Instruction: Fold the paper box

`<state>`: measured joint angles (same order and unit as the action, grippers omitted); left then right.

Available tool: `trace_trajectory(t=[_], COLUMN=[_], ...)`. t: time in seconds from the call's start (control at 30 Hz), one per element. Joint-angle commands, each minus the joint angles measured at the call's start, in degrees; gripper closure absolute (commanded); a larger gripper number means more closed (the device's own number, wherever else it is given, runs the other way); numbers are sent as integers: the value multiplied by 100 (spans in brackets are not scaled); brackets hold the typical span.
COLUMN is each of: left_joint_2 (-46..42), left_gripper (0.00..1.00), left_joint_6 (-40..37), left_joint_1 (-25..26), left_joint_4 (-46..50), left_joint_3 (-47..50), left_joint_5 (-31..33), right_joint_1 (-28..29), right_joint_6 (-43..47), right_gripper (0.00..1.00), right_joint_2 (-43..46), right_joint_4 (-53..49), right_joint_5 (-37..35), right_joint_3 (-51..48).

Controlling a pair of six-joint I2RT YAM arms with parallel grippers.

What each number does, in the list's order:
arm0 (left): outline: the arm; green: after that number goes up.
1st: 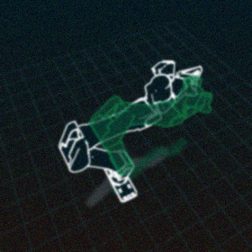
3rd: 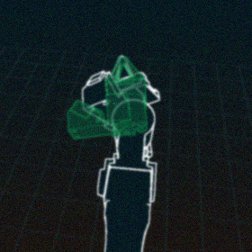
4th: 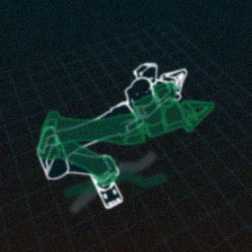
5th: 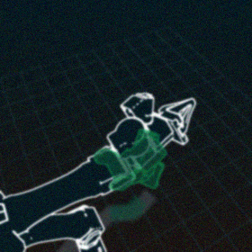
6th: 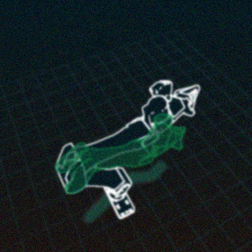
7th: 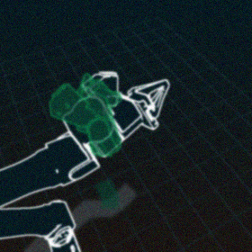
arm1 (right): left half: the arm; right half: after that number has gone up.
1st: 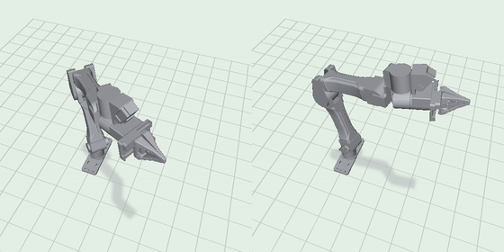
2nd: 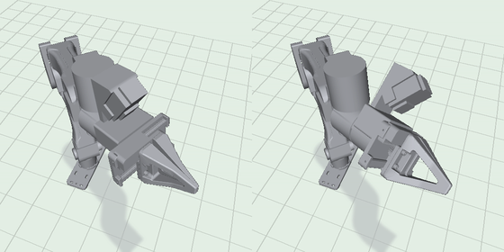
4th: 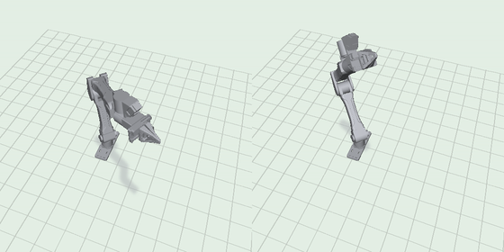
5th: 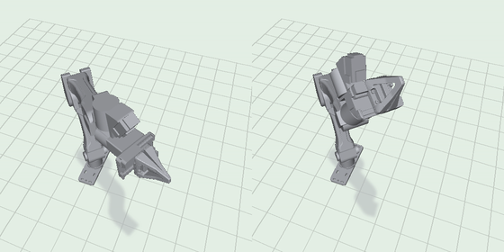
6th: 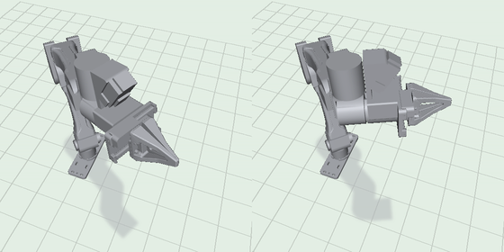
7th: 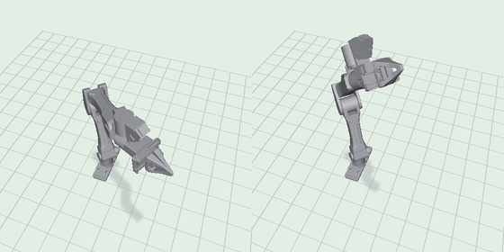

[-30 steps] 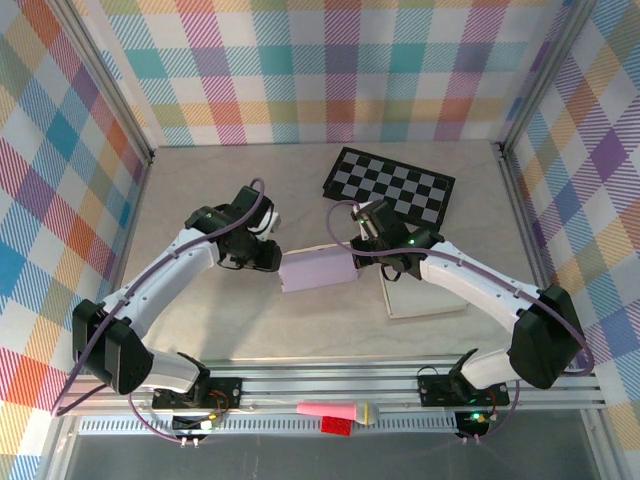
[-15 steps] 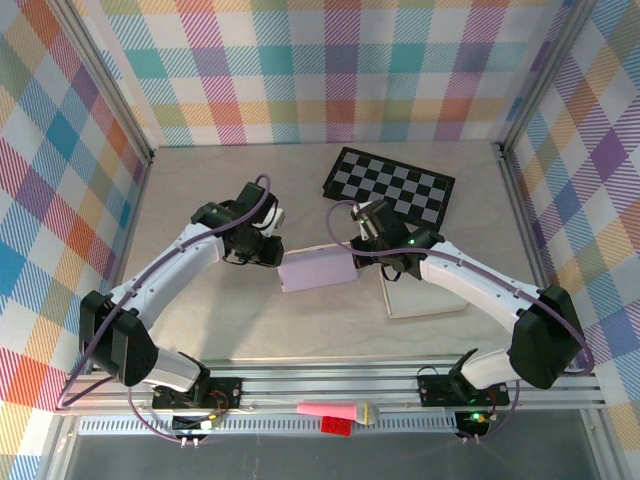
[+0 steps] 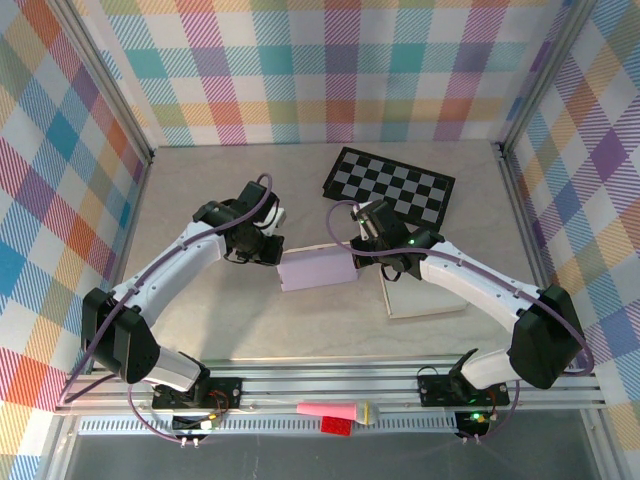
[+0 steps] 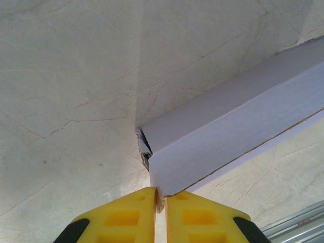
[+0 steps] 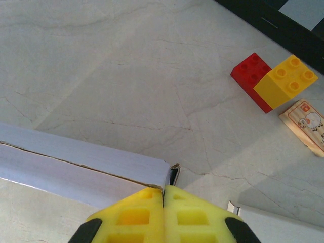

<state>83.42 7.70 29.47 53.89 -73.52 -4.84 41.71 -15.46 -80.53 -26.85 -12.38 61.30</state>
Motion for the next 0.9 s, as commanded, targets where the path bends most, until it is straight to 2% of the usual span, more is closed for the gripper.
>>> trace_trajectory(t=[0.0,0.47,0.87], left_joint_2=[99,259,478], left_gripper=[89,99,100], left_joint_6=[52,834,1144], left_joint_1=[-47,-46,-47], left_joint_4=[84,215,431], left_joint_3=[-239,-422,-646], left_joint_5=[-3,-270,-422], right_joint_1=[52,64,61], right_joint_6=[-6,-8,-10], right_gripper=[100,100,100], right_joint_2=[-77,-127,-137], right_joint_4=[-277,-277,-263], right_joint_5=[192,209,224], right_joint_3=[34,93,84])
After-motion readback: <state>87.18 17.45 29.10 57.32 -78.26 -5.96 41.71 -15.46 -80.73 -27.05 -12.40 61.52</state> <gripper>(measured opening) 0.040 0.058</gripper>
